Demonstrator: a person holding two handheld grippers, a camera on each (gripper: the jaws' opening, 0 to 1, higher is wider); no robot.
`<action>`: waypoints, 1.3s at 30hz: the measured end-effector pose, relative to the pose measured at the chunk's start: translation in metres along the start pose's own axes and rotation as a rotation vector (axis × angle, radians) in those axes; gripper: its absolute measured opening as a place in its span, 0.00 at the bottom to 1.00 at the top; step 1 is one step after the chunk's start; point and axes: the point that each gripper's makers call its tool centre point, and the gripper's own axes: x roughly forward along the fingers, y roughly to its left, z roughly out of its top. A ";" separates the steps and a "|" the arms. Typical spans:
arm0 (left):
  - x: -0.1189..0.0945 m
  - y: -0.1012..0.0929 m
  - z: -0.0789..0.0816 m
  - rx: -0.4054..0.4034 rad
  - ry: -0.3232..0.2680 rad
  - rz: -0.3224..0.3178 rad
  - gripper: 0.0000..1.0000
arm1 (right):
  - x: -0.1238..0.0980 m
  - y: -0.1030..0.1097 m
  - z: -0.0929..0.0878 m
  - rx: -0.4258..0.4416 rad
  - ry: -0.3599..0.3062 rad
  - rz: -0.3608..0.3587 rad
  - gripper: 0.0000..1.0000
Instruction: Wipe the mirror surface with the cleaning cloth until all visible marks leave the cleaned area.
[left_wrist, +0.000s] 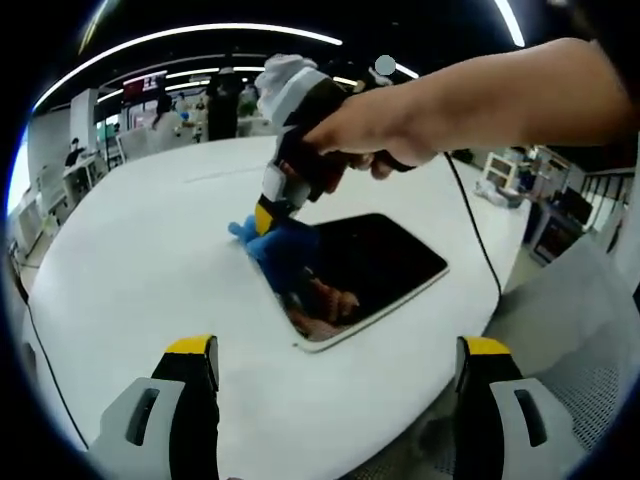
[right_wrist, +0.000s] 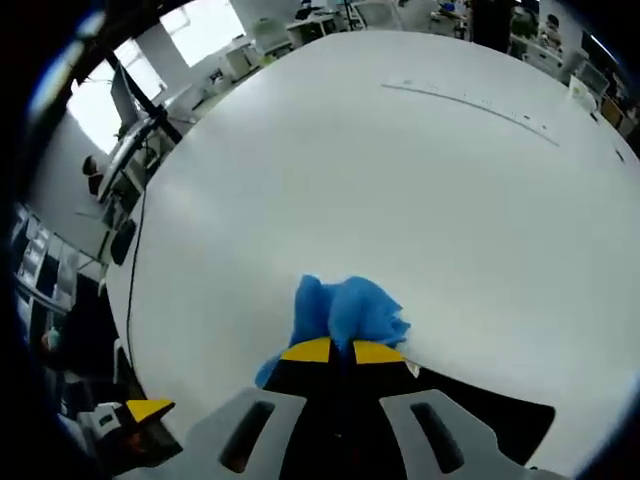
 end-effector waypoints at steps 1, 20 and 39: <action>0.000 0.000 0.000 0.000 -0.001 0.001 0.99 | 0.000 0.000 0.000 -0.001 0.001 0.002 0.00; -0.001 0.000 0.000 0.009 0.008 0.001 0.99 | 0.004 -0.007 0.008 -0.001 -0.035 0.013 0.00; 0.001 0.001 -0.002 0.014 0.013 0.002 0.99 | -0.009 -0.018 -0.005 -0.009 -0.032 0.014 0.00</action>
